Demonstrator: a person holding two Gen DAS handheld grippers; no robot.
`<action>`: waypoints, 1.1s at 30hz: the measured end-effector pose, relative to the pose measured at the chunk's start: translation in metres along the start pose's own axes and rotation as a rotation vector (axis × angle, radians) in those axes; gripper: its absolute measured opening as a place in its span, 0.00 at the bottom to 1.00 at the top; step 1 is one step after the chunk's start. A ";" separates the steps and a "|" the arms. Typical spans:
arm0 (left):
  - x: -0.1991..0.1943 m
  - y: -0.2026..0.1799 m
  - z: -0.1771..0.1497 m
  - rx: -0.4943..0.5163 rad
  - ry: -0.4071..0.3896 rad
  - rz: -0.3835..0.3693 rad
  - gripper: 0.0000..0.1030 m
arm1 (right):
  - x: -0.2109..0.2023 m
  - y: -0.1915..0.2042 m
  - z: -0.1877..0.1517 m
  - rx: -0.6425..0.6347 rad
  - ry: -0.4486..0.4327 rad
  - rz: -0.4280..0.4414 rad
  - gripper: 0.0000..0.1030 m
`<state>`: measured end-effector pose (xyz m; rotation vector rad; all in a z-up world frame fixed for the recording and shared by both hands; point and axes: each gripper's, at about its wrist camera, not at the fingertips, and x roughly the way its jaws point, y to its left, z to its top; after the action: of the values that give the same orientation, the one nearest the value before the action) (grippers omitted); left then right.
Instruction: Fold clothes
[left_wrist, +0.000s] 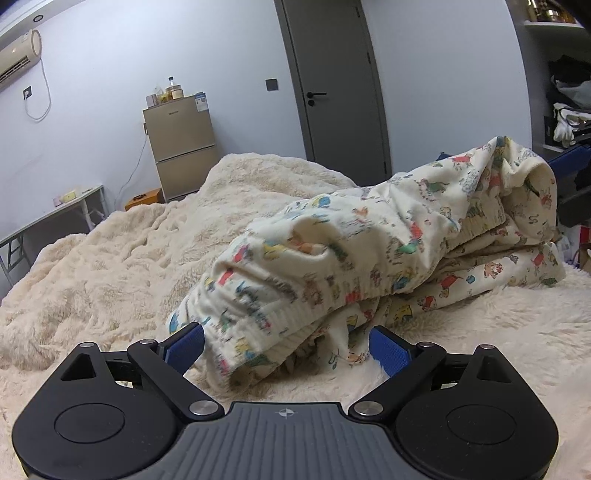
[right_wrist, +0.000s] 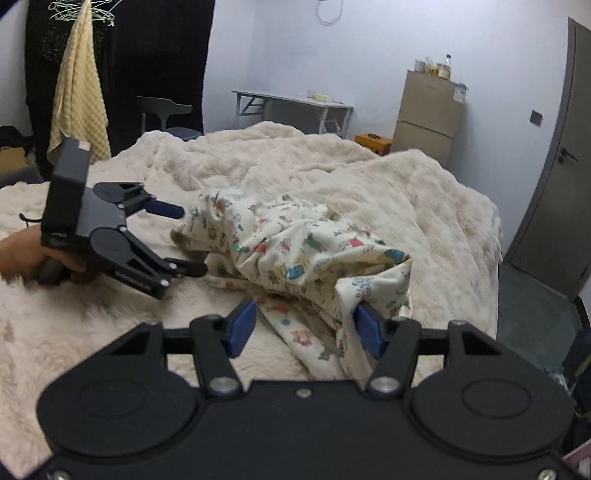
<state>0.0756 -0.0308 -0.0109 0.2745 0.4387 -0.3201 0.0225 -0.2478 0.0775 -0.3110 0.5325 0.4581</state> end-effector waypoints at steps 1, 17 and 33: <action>0.000 0.000 0.000 -0.002 -0.001 0.000 0.92 | 0.001 0.003 -0.001 -0.017 -0.005 -0.039 0.56; 0.000 0.002 -0.004 -0.022 0.004 -0.015 0.92 | 0.028 0.009 -0.014 -0.039 0.110 -0.060 0.55; -0.008 -0.006 -0.003 0.027 -0.035 -0.017 0.92 | 0.056 0.002 -0.012 0.143 0.048 0.017 0.03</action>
<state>0.0652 -0.0332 -0.0109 0.2909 0.4022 -0.3475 0.0595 -0.2320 0.0370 -0.1807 0.6120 0.4270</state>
